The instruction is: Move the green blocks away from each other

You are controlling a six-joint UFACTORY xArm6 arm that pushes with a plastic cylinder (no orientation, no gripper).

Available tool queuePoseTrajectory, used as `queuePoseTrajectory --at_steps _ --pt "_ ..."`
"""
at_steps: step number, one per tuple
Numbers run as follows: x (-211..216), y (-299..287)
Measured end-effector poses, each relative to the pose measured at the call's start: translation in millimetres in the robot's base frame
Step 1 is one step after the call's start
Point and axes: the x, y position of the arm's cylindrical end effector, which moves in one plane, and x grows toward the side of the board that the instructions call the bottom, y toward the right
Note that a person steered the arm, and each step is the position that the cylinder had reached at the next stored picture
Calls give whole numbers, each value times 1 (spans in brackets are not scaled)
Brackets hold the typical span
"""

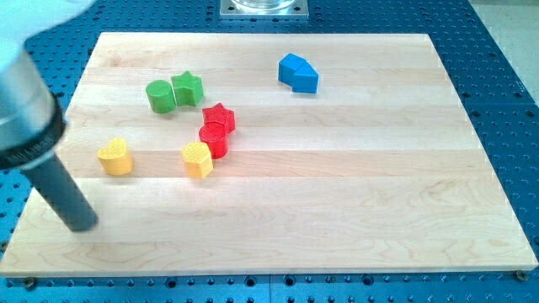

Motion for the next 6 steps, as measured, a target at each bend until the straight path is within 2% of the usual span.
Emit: queuePoseTrajectory --at_steps 1,2,3,4,5,6 --pt "-60 6" --pt "-74 45" --pt "-74 115" --pt "-73 60" --pt "-90 36" --pt "-99 36"
